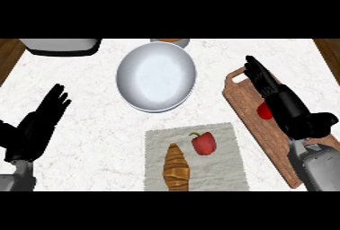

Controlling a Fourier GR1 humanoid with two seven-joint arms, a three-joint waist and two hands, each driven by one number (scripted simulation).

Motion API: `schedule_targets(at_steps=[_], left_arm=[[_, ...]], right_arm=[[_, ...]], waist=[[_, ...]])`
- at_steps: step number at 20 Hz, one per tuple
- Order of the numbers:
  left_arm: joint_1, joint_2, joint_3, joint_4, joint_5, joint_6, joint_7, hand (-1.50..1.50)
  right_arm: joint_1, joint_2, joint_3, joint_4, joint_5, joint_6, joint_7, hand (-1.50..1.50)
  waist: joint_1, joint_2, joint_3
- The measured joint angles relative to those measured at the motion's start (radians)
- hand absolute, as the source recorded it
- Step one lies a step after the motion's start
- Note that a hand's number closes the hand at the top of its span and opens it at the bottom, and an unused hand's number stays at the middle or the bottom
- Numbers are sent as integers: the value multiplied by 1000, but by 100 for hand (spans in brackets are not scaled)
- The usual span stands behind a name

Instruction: Pick the bell pepper from the placemat and place it in the bowl

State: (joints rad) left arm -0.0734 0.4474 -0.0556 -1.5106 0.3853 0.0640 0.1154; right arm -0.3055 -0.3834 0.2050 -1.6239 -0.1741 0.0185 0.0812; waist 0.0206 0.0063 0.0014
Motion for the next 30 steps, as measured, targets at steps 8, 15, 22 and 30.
schedule_targets(at_steps=[8, 15, 22, 30], left_arm=[[-84, 16, 68, -26, -49, 57, -90, 0], [-120, 22, 123, -5, -67, 93, -136, 0], [-118, 12, 136, -4, -84, 101, -151, 0], [-131, 4, 145, 23, -88, 89, -167, 0]], right_arm=[[-101, 119, 314, -127, 112, 137, -71, -150], [102, 147, 564, -207, 510, -110, -346, -150], [225, 9, 651, -400, 829, -183, -256, -150], [213, -167, 585, -658, 984, 101, 89, -150]], waist=[[18, -27, -4], [-32, -17, -1], [-43, -16, -2], [-46, -14, -5]])
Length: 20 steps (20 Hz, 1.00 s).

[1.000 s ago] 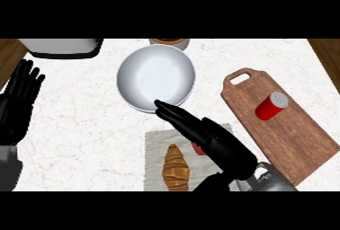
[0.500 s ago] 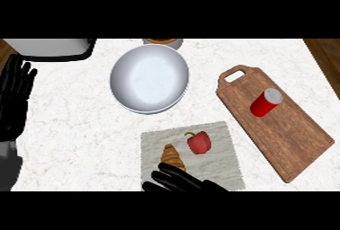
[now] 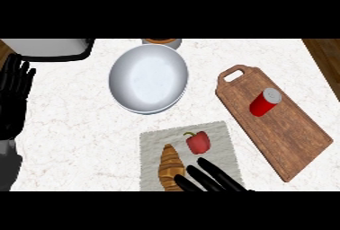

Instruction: Pick the bell pepper from the placemat and place it in the bowl

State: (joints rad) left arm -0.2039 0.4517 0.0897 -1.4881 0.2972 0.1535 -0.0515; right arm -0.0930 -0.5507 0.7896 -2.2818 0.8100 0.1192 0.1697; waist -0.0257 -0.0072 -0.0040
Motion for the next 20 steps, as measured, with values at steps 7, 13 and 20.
schedule_targets(at_steps=[7, 13, 20], left_arm=[[-4, -17, -11, -12, -14, 0, 4, 0], [-20, -23, 14, 9, -23, -27, 2, 0], [-30, -45, 35, 6, -46, -46, 12, 0]], right_arm=[[-86, -57, -19, -35, -4, 338, 200, -150], [-132, 42, -33, -32, -9, 558, 309, -150], [-156, 125, -95, 31, 5, 641, 277, -150]], waist=[[18, 3, 1], [23, 6, 3], [26, 7, 4]])
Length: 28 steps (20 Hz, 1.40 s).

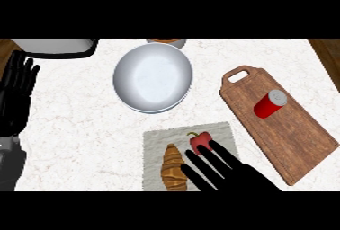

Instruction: Pick the bell pepper from the placemat and place it in the bowl

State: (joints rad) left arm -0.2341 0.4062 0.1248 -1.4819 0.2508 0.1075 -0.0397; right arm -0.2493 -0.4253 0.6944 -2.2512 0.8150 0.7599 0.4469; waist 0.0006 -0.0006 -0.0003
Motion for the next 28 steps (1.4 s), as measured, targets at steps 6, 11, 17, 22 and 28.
schedule_targets(at_steps=[6, 11, 17, 22, 28], left_arm=[[-14, -30, 7, 36, -28, -11, -23, 0], [-2, -34, 24, 16, -35, -26, -10, 0], [10, -56, 30, -33, -56, -26, 22, 0], [5, -56, 53, -35, -58, -45, 33, 0], [-8, -67, 67, -33, -71, -56, 42, 0]], right_arm=[[15, 13, -19, 137, 71, -70, -115, -150], [8, 39, -55, 259, 130, -131, -195, -150], [10, 75, -85, 360, 193, -183, -289, -150], [9, 95, -107, 424, 226, -220, -383, -150], [18, 138, -100, 514, 304, -274, -452, -150]], waist=[[0, 1, 0], [2, 1, 1], [2, 0, 1], [1, 1, 0], [1, 1, 0]])
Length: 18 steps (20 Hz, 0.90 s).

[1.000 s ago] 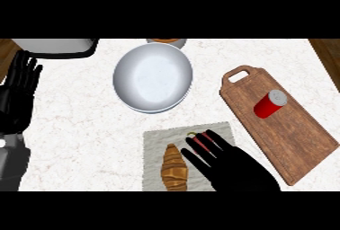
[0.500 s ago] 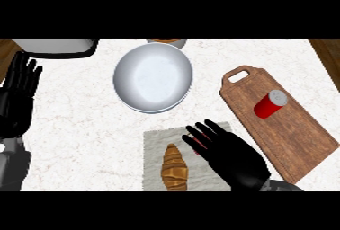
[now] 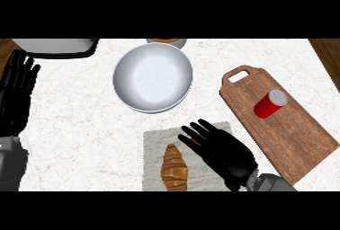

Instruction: Pick the bell pepper from the placemat and place it in the bowl

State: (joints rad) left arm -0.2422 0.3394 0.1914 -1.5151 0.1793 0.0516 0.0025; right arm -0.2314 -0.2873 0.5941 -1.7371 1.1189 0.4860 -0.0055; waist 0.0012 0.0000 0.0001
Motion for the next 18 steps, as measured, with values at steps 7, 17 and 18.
schedule_targets(at_steps=[7, 17, 18], left_arm=[[6, -10, 20, 15, -16, -17, -19, 0], [7, -32, 28, 0, -29, -27, -9, 0], [9, -34, 26, -4, -35, -24, -3, 0]], right_arm=[[-4, 57, -14, 85, 78, -17, -28, -150], [-40, 124, -81, 258, 154, -74, -74, -150], [-44, 131, -87, 261, 163, -67, -71, -150]], waist=[[0, 0, 0], [1, 0, 0], [1, 0, 0]])
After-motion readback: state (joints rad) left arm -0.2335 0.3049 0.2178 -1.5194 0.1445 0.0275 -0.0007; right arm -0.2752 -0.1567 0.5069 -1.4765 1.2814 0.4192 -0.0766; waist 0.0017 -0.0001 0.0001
